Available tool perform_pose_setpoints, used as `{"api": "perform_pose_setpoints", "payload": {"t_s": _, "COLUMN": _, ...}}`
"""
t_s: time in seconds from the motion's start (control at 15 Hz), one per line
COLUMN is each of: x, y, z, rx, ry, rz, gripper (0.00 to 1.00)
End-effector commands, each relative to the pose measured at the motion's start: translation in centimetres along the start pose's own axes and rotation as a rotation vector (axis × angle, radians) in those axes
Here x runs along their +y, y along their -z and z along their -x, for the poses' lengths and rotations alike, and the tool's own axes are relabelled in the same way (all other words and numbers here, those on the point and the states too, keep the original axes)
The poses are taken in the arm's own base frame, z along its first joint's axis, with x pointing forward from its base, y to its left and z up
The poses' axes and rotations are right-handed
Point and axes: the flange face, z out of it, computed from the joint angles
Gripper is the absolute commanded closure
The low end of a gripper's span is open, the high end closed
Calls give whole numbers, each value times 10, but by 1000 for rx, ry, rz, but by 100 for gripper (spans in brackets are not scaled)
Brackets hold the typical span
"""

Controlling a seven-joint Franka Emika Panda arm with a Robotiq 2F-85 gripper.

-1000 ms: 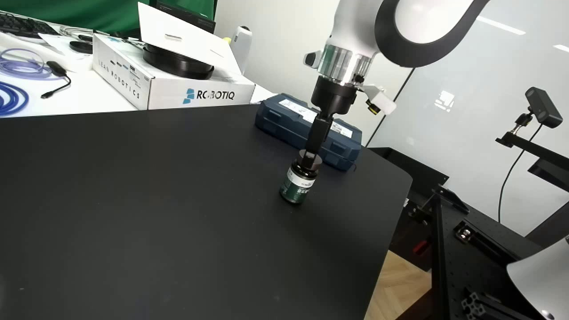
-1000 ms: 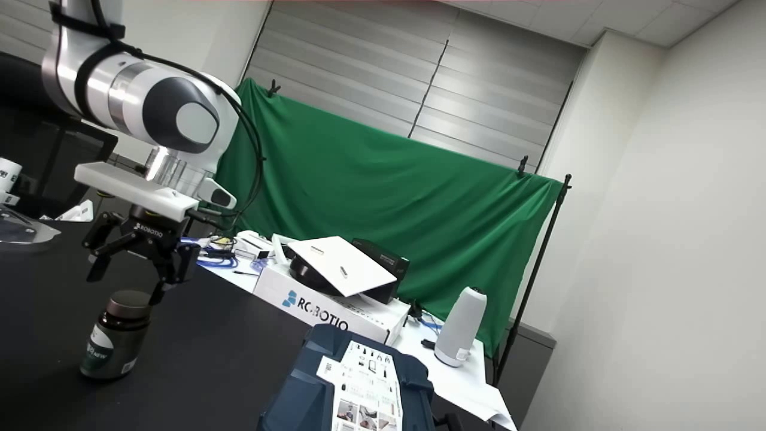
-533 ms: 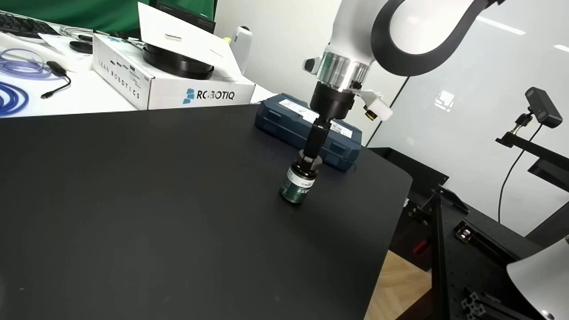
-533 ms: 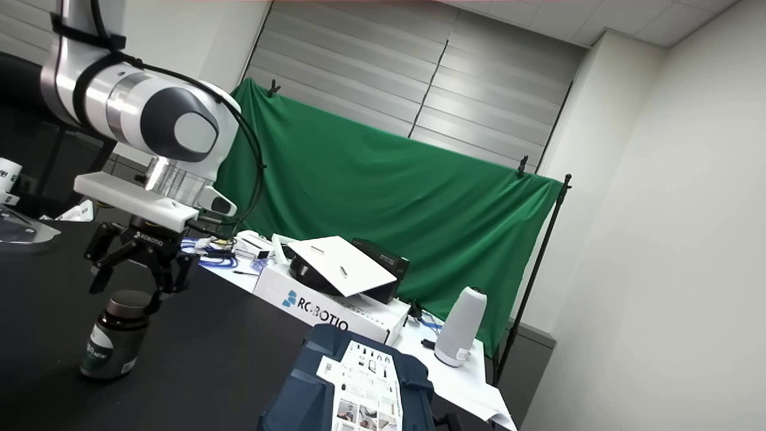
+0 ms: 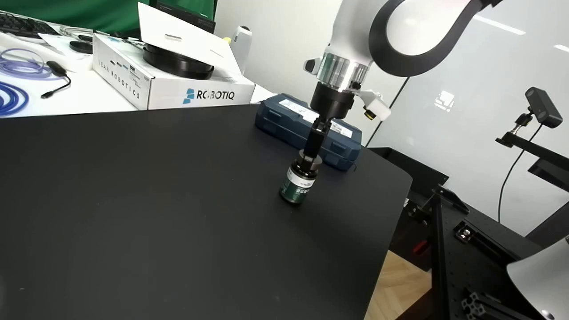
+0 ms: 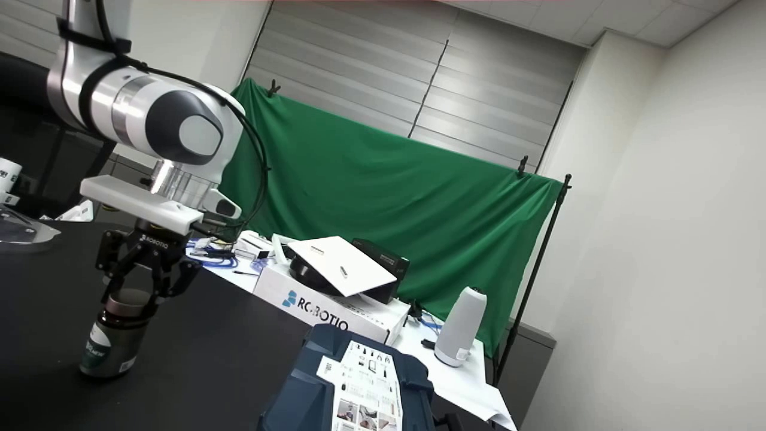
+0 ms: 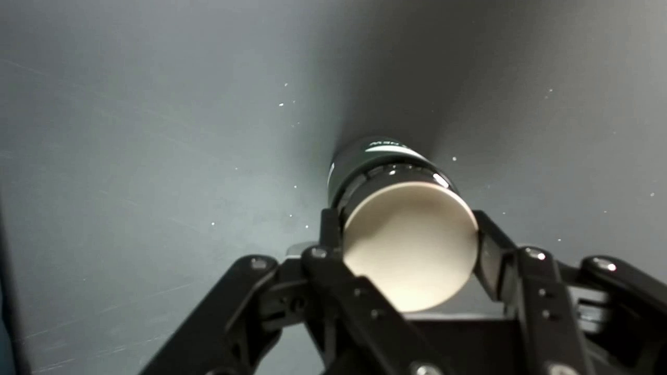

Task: Pick up the bottle and put it on top of the briefcase

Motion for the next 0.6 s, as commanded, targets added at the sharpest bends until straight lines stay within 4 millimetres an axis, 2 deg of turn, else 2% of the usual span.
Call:
{"api": "perform_pose_setpoints", "payload": {"t_s": 0.0, "x": 10, "y": 24, "z": -10, "rx": 21, "ry": -21, "rz": 12, "gripper": 64}}
{"api": "perform_pose_setpoints", "payload": {"t_s": 0.27, "x": 37, "y": 65, "z": -19, "rx": 75, "ry": -41, "rz": 52, "gripper": 64}}
{"api": "perform_pose_setpoints", "payload": {"t_s": 0.53, "x": 95, "y": 106, "z": -27, "rx": 57, "ry": -92, "rz": 110, "gripper": 64}}
